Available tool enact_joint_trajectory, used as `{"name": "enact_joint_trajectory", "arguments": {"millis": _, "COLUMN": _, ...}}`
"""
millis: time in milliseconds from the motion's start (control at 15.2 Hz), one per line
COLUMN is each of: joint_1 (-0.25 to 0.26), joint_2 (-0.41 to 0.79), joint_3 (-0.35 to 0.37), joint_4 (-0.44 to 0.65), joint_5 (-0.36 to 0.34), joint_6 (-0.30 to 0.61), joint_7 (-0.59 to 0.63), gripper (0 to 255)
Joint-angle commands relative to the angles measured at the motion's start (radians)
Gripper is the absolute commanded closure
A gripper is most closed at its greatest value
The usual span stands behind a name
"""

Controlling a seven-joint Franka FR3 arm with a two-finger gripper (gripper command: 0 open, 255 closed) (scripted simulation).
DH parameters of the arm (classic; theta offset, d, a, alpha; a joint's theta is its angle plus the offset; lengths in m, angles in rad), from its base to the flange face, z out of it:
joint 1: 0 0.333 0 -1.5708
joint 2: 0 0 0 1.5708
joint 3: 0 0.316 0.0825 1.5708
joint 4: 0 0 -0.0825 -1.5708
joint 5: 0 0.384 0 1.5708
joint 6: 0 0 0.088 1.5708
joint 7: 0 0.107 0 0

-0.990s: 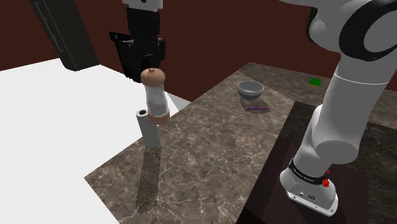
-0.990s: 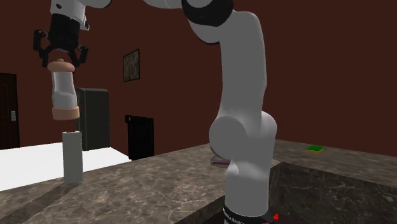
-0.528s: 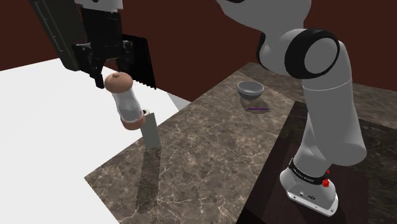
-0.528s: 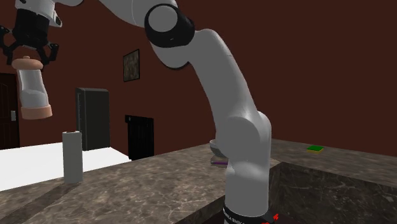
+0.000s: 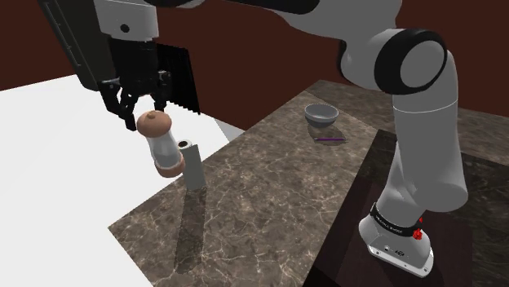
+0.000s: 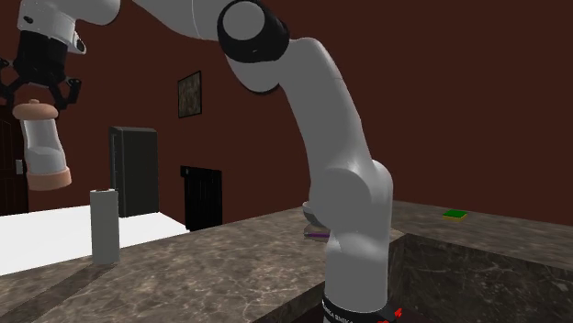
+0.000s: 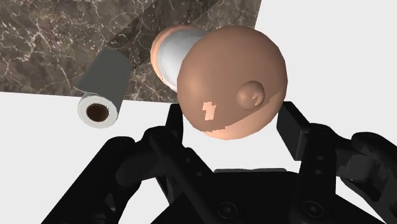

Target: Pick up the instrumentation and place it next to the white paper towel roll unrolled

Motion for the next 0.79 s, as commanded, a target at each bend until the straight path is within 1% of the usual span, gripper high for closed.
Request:
{"name": "enact_joint_trajectory", "arguments": {"millis": 0, "joint_1": -0.012, "joint_2": -0.021, "joint_3": 0.001, "joint_4": -0.062, "joint_5": 0.010, "joint_6": 0.042, "joint_7": -0.001, "gripper": 255}}
{"name": "enact_joint_trajectory", "arguments": {"millis": 330, "joint_1": -0.036, "joint_2": -0.057, "joint_3": 0.002, "joint_4": -0.185, "joint_5": 0.027, "joint_6": 0.130, "joint_7": -0.009, "gripper": 255}}
{"name": "enact_joint_trajectory", "arguments": {"millis": 726, "joint_1": -0.054, "joint_2": -0.083, "joint_3": 0.001, "joint_4": -0.304, "joint_5": 0.039, "joint_6": 0.224, "joint_7": -0.016, "gripper": 255}}
